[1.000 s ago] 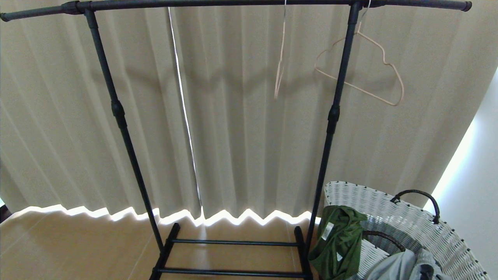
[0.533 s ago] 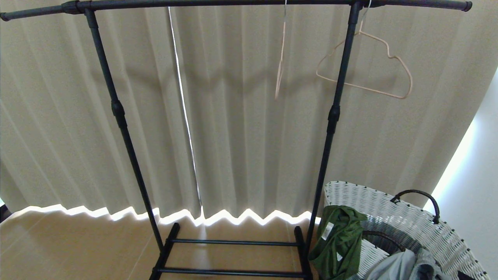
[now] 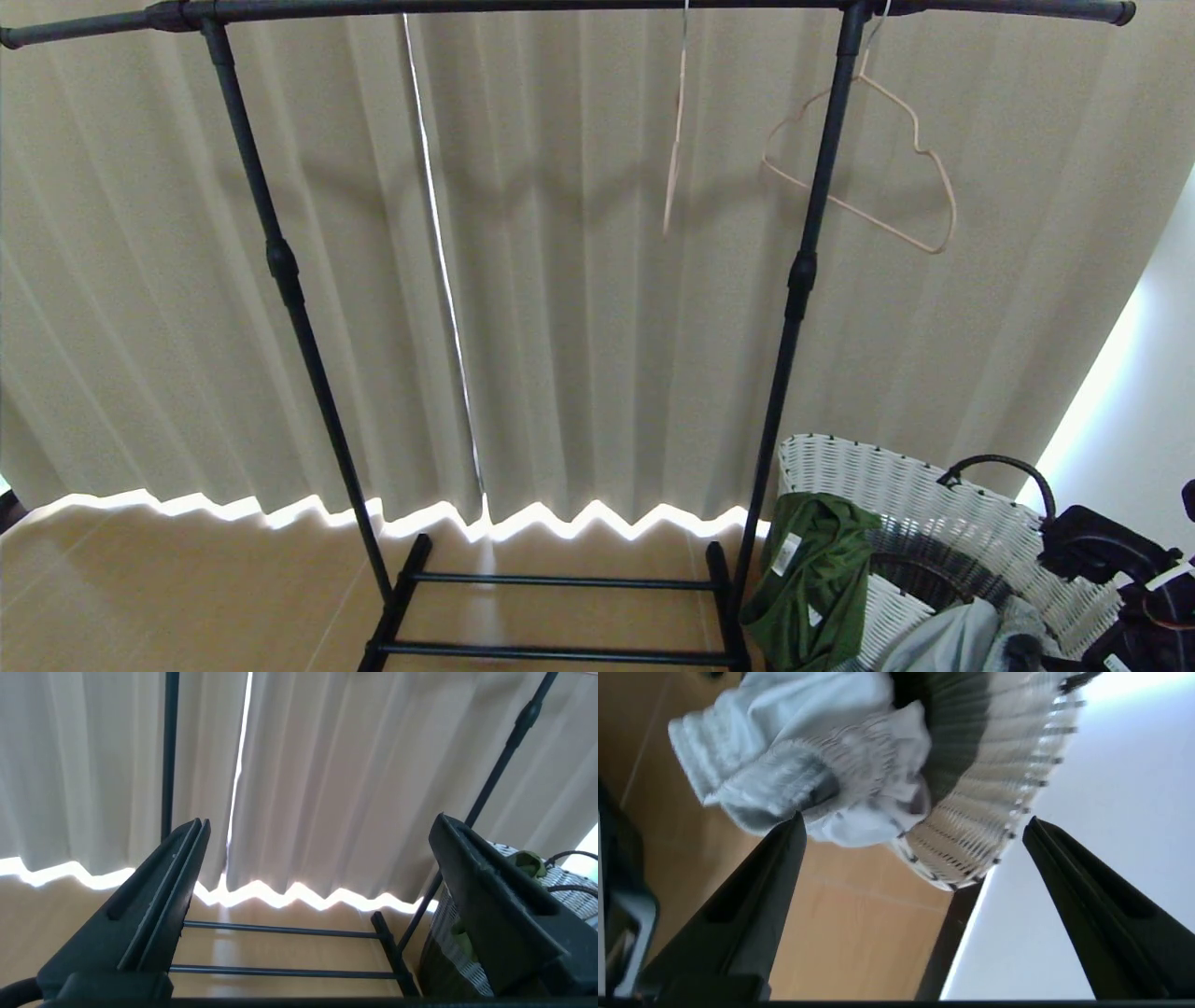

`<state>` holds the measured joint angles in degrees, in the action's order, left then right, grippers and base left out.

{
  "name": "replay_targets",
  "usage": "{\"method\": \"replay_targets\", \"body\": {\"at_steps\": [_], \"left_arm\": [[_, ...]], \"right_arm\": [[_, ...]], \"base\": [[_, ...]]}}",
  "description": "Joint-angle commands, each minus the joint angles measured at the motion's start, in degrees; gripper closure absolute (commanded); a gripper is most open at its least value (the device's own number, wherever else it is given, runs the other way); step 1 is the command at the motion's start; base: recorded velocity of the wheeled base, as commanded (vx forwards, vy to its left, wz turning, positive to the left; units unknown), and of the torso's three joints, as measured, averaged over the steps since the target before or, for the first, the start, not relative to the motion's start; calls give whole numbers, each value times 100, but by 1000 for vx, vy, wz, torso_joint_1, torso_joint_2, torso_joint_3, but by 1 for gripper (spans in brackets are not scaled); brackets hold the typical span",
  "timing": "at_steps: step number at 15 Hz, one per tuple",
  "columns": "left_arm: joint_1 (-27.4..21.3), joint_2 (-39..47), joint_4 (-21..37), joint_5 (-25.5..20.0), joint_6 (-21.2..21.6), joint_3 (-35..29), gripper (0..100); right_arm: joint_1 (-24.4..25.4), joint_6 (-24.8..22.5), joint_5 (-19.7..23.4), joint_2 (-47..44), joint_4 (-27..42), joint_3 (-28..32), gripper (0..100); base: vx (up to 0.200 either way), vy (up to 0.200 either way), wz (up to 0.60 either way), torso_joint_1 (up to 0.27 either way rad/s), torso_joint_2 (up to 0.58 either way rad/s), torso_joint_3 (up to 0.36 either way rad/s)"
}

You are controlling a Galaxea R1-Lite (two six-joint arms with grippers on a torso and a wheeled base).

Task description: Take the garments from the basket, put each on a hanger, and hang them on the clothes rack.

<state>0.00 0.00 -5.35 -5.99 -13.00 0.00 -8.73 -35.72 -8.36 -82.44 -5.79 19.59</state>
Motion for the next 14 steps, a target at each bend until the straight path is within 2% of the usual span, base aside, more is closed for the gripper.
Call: {"method": "replay_targets", "body": {"at_steps": [1,5,9,14], "left_arm": [[0,0,-1,1,-1,0,0],[0,0,-1,1,-1,0,0],[0,0,-1,1,-1,0,0],[0,0,-1,1,-1,0,0]], "right_arm": [[-24,-67,10,-448,-10,54,0],[-15,-84,54,-597,-27,133,0],[-24,-84,1,-1696,-1328,1,0],[-41,-93,-122,-1863,-1548,1,0]], "base": [[0,0,0,0,0,0],[0,0,0,0,0,0],[0,0,0,0,0,0],[0,0,0,0,0,0]]}}
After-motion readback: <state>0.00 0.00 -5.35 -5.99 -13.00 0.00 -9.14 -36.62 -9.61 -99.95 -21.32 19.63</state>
